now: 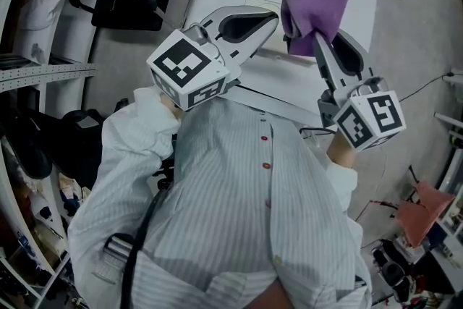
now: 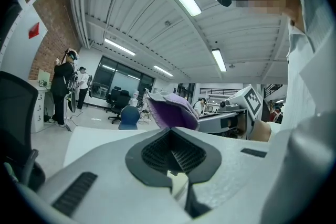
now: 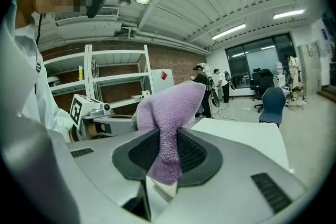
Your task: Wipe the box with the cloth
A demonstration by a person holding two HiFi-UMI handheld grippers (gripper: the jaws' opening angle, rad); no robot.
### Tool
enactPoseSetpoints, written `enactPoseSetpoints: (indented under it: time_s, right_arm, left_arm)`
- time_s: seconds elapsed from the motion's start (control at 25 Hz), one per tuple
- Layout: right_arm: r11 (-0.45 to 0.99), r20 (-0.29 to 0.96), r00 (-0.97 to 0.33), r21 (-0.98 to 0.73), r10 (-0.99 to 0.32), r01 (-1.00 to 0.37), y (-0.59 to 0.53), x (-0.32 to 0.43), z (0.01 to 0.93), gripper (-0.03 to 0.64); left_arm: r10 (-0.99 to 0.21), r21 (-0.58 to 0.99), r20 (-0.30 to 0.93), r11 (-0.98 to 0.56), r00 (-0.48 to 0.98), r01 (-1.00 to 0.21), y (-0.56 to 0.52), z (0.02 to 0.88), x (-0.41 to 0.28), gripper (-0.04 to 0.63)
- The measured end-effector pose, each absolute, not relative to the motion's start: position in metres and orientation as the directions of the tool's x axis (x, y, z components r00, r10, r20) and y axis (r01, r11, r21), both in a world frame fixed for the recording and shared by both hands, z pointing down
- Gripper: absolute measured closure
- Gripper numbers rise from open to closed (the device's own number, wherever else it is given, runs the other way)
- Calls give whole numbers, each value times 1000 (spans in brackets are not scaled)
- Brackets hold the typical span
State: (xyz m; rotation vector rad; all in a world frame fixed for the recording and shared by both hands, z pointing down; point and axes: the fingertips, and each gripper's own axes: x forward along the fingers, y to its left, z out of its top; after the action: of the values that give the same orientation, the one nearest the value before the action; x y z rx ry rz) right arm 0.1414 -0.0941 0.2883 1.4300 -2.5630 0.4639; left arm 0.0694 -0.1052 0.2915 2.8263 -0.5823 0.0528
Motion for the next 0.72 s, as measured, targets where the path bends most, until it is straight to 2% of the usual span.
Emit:
enactPoseSetpoints:
  time_s: [0.72]
  right_arm:
    - [470,315,-503,-178,-805,-864,-95,144,293,525]
  left_arm:
    - [-353,229,116,-900,928,-371,-103,297,67,588]
